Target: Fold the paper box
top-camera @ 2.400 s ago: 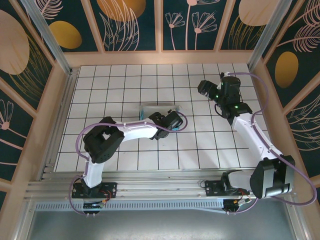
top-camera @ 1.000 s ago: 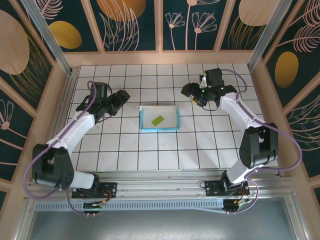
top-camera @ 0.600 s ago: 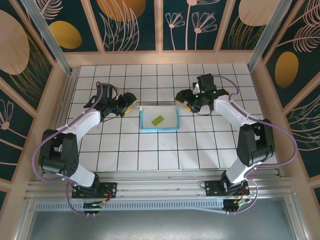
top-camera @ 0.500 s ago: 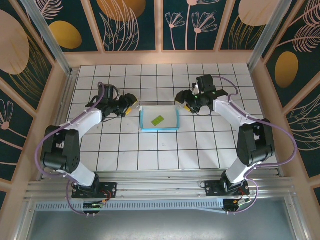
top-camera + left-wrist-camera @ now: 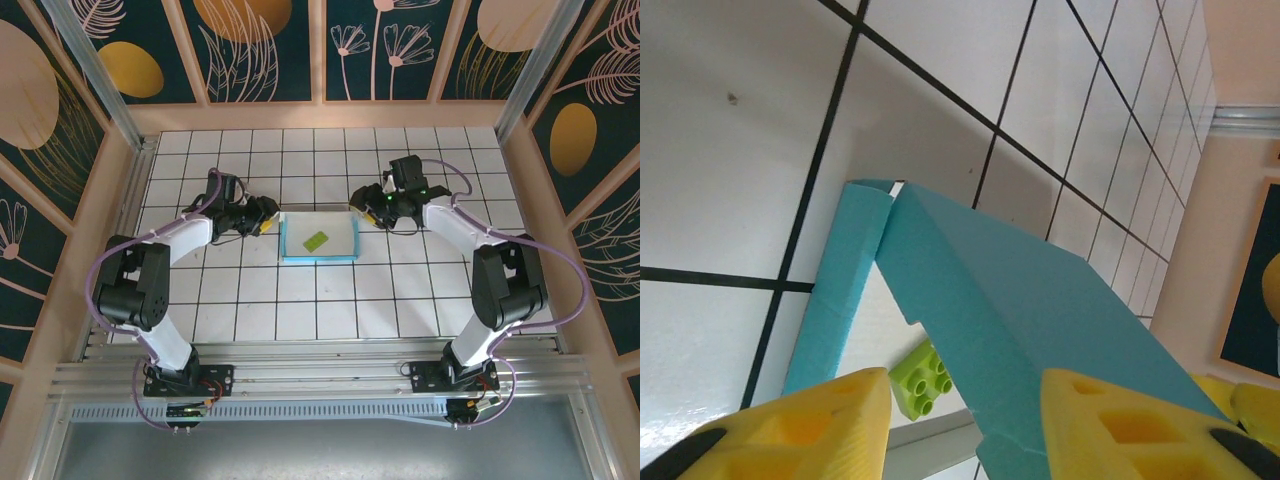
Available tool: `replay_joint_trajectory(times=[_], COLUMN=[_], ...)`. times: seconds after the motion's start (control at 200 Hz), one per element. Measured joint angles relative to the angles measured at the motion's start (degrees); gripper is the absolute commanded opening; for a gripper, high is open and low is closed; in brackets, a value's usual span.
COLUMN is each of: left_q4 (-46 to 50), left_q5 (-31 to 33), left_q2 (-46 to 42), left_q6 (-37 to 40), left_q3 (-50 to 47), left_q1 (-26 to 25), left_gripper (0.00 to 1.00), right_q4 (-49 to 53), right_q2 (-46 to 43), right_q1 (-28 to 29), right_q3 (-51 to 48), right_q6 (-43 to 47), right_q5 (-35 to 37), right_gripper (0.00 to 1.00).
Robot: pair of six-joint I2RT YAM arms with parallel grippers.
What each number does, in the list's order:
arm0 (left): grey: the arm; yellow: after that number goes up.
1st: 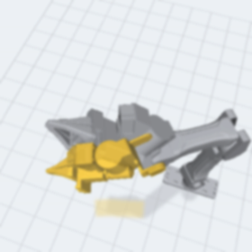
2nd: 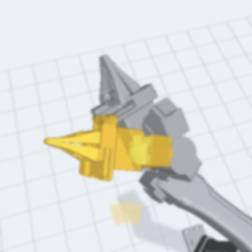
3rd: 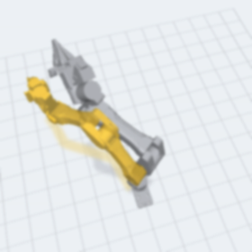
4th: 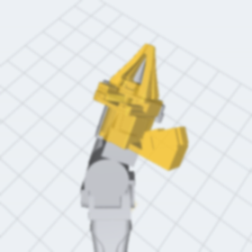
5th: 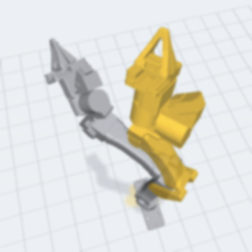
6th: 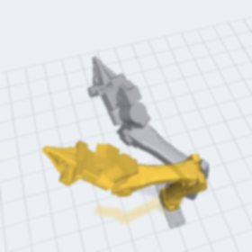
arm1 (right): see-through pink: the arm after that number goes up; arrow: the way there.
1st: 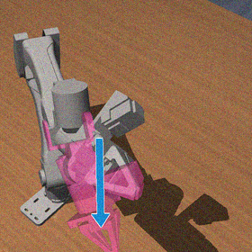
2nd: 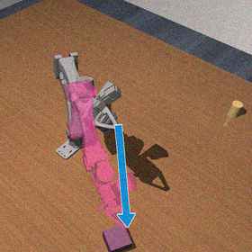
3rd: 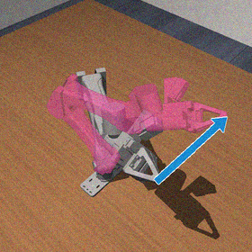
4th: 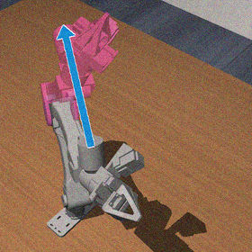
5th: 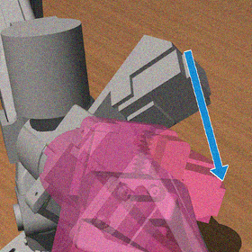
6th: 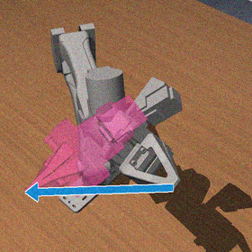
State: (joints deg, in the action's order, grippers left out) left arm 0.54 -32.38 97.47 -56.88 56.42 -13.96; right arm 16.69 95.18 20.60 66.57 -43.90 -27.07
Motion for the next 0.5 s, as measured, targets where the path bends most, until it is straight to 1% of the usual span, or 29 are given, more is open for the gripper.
replay_joint_trajectory(times=[0.325, 0.501], left_q4=[-1.62, -2.97], left_q5=[-0.15, -0.15], left_q2=[1.77, 1.81], left_q6=[-0.02, -0.42], left_q3=[-0.02, -2.75], left_q1=[-0.35, -0.55], left_gripper=[0.36, 0.35], right_q4=[-0.70, -1.18], right_q2=[0.79, 1.11], right_q1=[1.03, 1.92], right_q3=[0.00, -0.74], right_q6=[0.13, 0.52], right_q5=[1.36, 3.30], right_gripper=[0.48, 0.46])
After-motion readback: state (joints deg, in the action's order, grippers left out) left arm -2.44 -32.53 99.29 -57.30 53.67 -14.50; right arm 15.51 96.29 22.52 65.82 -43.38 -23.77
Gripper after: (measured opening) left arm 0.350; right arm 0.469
